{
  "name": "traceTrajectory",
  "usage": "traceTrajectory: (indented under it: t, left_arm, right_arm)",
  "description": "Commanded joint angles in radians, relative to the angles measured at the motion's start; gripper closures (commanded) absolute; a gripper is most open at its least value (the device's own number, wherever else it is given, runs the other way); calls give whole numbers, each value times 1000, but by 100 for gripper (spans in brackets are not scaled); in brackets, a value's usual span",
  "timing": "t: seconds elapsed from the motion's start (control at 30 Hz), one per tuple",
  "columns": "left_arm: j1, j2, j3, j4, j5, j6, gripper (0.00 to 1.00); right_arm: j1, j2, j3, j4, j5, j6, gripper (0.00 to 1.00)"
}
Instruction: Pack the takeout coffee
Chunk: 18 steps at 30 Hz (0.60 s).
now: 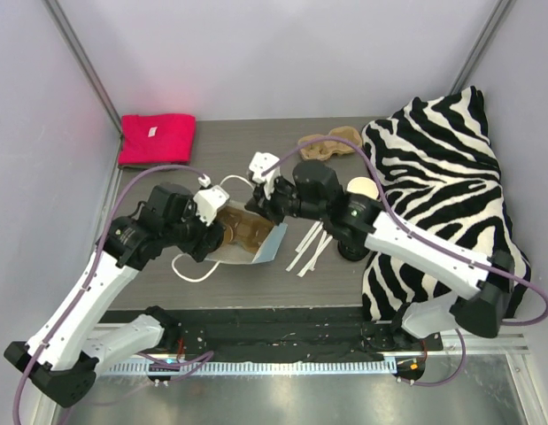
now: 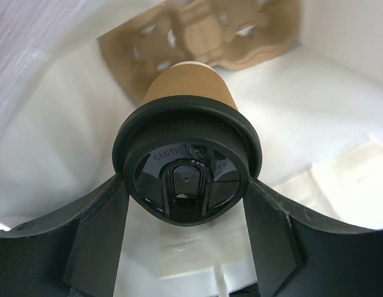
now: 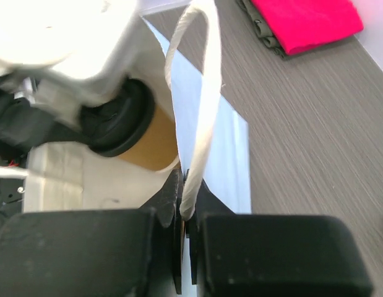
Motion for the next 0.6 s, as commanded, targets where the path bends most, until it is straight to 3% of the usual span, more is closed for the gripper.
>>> traceTrajectory:
  t: [0.0, 0.17, 0.43, 0.5, 0.57]
  left_arm:
    - [-2, -42, -47, 71, -80, 22, 58]
    - [-2, -108, -89, 80, -103, 51, 57]
    - [-2, -205, -153, 121, -77, 126, 56]
    - [-2, -225, -171, 126, -62, 146, 56]
    - [-2, -229, -162, 112, -50, 171, 56]
  right_arm:
    - [68, -114, -104, 196, 152, 28, 99]
    - [130, -166, -222, 311, 296, 31, 99]
    - [235, -204, -323, 438, 396, 42, 99]
    - [242, -189, -307, 451, 431, 92, 99]
    - [246, -159, -203, 349, 456, 131, 99]
